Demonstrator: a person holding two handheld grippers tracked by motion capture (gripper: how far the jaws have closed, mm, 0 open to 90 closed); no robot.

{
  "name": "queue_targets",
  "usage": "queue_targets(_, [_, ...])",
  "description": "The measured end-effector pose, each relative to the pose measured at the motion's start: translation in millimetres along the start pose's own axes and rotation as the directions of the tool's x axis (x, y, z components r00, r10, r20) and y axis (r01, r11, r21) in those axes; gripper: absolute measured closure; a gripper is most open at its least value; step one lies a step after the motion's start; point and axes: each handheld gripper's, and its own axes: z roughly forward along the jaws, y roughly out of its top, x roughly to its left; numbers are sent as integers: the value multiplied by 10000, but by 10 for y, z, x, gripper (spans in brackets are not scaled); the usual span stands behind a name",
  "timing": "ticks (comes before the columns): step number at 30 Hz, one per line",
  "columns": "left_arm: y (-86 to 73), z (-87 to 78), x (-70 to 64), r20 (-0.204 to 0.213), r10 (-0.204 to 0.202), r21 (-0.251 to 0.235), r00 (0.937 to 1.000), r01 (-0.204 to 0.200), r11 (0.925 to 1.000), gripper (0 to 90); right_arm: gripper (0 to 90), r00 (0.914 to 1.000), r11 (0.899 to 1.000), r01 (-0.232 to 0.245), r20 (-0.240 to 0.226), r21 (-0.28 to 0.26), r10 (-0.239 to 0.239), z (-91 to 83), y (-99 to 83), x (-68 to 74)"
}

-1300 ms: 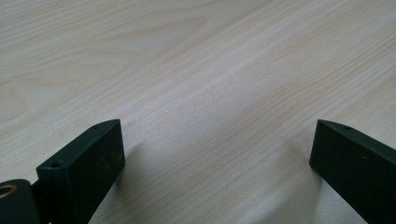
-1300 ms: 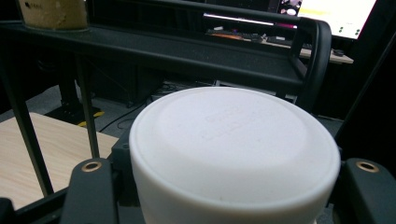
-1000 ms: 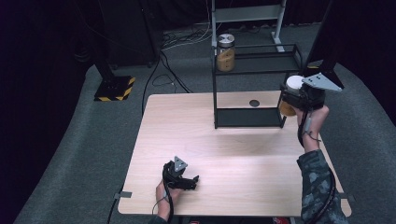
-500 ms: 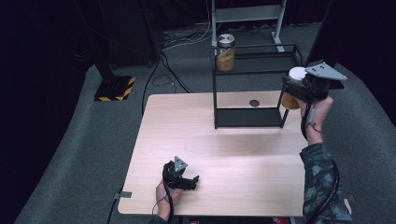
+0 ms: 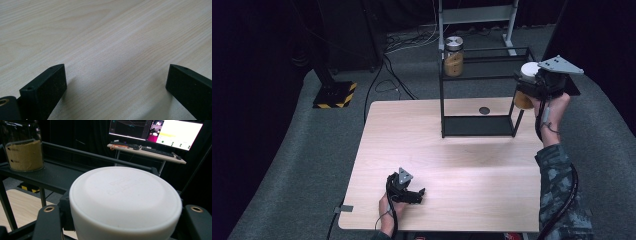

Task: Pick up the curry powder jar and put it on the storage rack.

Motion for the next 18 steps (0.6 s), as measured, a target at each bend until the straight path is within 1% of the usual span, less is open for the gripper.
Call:
queue_targets(6, [-4, -2, -2, 14, 32, -17, 10000, -32, 10000, 25, 329, 10000, 10000, 62, -50, -67, -62, 27, 93, -16])
queue_targets(9, [-5, -3, -1, 21, 41, -13, 10000, -41, 10000, 25, 329, 10000, 10000, 6, -85, -56, -6, 40, 143, -25])
queue_targets(18, [-3, -4, 0, 15, 65, -2, 10000, -65, 10000, 25, 330, 9997, 9996, -117, -223, -247, 112, 57, 284, -61])
